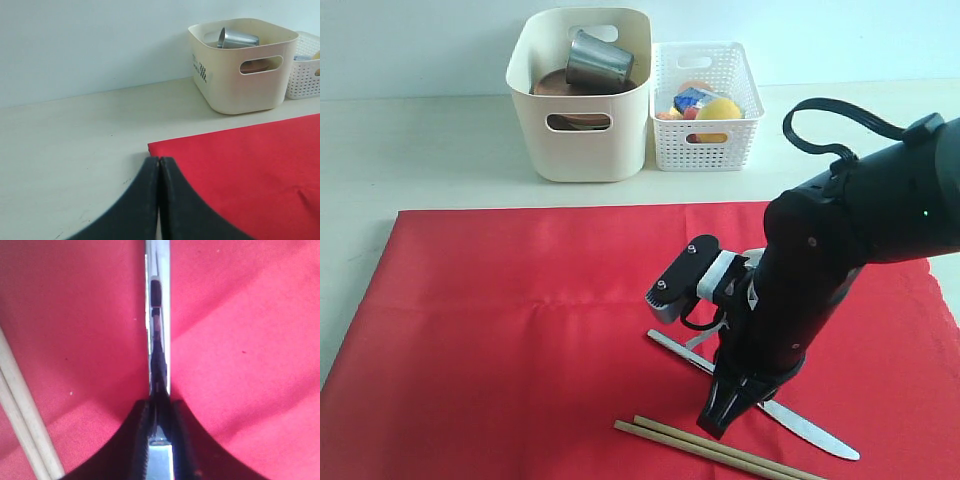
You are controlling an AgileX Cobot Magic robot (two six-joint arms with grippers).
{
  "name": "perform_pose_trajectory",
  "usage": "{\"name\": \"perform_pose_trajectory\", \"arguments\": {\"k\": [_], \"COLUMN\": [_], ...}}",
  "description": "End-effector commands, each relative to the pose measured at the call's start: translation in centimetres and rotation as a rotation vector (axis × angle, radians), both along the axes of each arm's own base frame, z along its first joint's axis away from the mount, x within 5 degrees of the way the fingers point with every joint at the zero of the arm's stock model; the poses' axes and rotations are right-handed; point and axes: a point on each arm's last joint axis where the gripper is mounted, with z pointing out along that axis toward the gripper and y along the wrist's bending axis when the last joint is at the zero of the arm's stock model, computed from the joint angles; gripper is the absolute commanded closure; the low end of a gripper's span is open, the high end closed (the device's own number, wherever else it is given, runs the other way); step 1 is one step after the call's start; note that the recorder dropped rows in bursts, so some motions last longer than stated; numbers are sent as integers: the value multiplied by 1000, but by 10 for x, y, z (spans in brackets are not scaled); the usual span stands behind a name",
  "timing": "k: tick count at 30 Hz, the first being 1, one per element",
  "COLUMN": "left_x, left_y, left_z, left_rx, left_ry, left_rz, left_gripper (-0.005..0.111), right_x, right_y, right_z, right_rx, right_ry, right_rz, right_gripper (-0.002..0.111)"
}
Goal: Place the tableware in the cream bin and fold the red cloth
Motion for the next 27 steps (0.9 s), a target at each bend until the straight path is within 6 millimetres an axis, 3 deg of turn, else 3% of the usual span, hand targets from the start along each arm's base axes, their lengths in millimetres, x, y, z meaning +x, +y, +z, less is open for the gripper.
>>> {"name": "perform_pose_trajectory", "arguments": {"k": [1, 6, 12, 21, 27], "left_x": [0, 0, 0, 0, 0], "left_y": [0, 0, 0, 0, 0], "left_z": [-1, -1, -1, -1, -1], "left_rx": [-1, -1, -1, -1, -1], "left_ry": [-5, -5, -5, -5, -5], "left_rz": [1, 1, 1, 1, 1], "left_gripper": [105, 105, 105, 105, 105], "right_x": [-1, 0, 3, 19, 30], "right_y": [0, 2, 5, 14, 21], "right_z": [-4, 2, 26, 71, 84], "right_rx": [-6, 26, 113, 350, 473], "right_ry": [9, -17, -119, -427, -599], "right_rz": [4, -11, -18, -42, -59], "right_gripper": [108, 108, 108, 108, 108]}}
